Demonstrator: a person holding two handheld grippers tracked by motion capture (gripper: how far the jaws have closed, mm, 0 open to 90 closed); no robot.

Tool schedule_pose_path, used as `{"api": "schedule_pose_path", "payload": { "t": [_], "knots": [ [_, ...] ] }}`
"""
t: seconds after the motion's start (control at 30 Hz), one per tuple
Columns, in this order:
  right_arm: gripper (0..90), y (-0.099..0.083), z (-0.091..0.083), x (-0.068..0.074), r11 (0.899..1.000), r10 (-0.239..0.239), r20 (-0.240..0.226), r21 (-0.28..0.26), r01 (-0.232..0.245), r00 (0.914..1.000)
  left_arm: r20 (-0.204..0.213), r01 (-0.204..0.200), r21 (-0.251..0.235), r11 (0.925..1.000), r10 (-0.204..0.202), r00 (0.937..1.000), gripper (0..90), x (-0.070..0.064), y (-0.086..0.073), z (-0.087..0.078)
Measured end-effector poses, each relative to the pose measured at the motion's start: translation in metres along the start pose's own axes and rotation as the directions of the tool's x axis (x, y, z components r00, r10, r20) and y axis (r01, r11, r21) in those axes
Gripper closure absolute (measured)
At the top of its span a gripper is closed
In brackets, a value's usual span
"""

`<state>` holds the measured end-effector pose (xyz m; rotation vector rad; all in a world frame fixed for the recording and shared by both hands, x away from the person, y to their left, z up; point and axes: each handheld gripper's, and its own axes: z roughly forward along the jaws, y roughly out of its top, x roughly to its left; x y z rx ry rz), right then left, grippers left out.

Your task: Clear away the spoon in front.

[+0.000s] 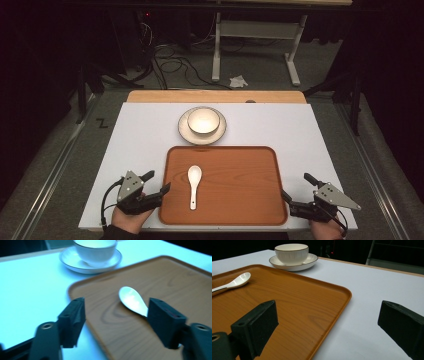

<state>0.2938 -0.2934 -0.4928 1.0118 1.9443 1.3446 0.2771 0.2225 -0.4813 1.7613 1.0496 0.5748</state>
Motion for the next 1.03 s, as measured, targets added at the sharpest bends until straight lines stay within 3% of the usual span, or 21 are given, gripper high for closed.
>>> {"api": "schedule_pose_path", "payload": {
  "t": [0.07, 0.13, 0.23, 0.4, 0.6, 1.03],
  "knots": [
    [3.5, 0.000, 0.000, 0.000, 1.000, 0.005, 0.002, 0.002, -0.005, 1.0000, -0.023, 0.014, -0.017, 0.9998, -0.014, 0.9996, 16.5, 0.007, -0.001, -0.008],
    [3.5, 0.000, 0.000, 0.000, 1.000, 0.002, 0.001, 0.001, -0.002, 1.0000, -0.037, 0.017, -0.029, 0.9994, -0.018, 0.9991, 11.5, 0.013, -0.002, -0.014],
    [3.5, -0.001, 0.000, 0.000, 1.000, 0.002, 0.000, 0.002, -0.002, 1.0000, -0.038, 0.027, -0.020, 0.9994, -0.027, 0.9989, 0.3, 0.019, -0.004, -0.019],
    [3.5, -0.001, 0.001, -0.001, 1.000, 0.001, 0.001, 0.002, -0.001, 1.0000, -0.033, 0.022, -0.020, 0.9995, -0.023, 0.9992, 0.0, 0.021, -0.006, -0.022],
    [3.5, -0.001, 0.002, 0.001, 1.000, 0.004, 0.001, 0.007, -0.004, 1.0000, -0.008, -0.010, 0.010, 0.9999, 0.010, 0.9999, 0.0, 0.013, -0.006, -0.014],
    [3.5, -0.001, 0.002, 0.001, 1.000, -0.002, -0.001, 0.008, 0.002, 1.0000, -0.007, 0.014, -0.001, 0.9999, -0.014, 0.9999, 0.8, 0.014, -0.006, -0.015]
  ]
}}
